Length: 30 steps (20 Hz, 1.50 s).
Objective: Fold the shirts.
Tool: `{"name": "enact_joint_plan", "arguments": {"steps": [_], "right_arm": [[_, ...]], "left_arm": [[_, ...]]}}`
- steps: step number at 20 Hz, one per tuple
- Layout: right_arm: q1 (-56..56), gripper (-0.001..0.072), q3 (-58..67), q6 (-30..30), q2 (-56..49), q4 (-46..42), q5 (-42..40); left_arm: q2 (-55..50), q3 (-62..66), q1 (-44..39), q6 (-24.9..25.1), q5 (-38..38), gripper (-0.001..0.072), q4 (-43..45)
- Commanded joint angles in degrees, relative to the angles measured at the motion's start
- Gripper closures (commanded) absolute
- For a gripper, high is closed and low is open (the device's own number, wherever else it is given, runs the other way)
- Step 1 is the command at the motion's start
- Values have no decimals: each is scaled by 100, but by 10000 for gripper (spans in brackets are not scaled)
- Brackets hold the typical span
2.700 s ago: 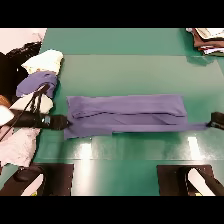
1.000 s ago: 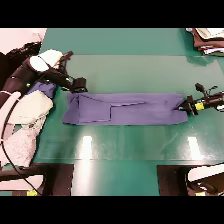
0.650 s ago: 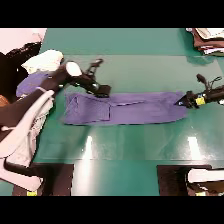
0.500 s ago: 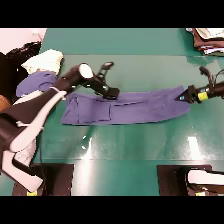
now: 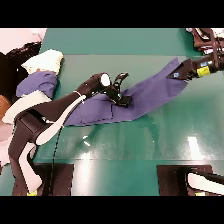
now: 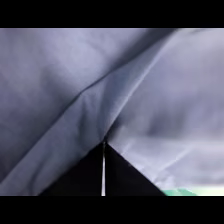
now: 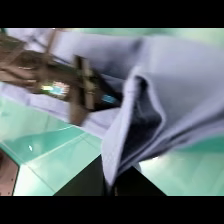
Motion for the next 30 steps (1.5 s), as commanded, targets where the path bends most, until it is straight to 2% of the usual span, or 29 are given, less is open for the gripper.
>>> {"name": "enact_joint_plan", "arguments": {"steps": [1,7,12,16,18,19,21,22,23,24,25,30], "right_arm": [[514,700,350,129,31,247,-48],[1290,699,448,44,28,435,-614],[2175,699,448,-50,-170,588,-1246],[3254,697,457,-1036,-1016,1812,-2273],[3882,694,839,-1447,-1731,1923,-2588],[4135,661,1143,-1705,-2092,1888,-2669],[4487,180,1775,-1827,-2758,1727,-2876],[4529,118,2044,-1818,-3025,1770,-2769],[4503,137,2271,-1676,-3198,1753,-2540],[4395,244,2470,-1375,-3318,1657,-2208],[4260,288,2551,-1215,-3335,1462,-1880],[3259,288,2542,-348,-3167,-341,-166]], "left_arm": [[-46,28,-17,-24,74,685,-11],[323,92,332,-2,-216,685,81],[1351,118,1357,0,-533,685,1036],[2323,118,2474,63,-811,684,1357],[2761,116,2968,151,-922,684,1377],[2938,116,3165,151,-940,684,1377],[3230,116,3491,151,-1003,684,1377],[3344,116,3602,153,-1036,684,1377],[3412,116,3685,155,-1086,684,1377],[3451,116,3738,179,-1145,684,1381],[3467,116,3757,289,-1213,684,1379],[3467,111,3755,450,-1427,684,1375]]}}
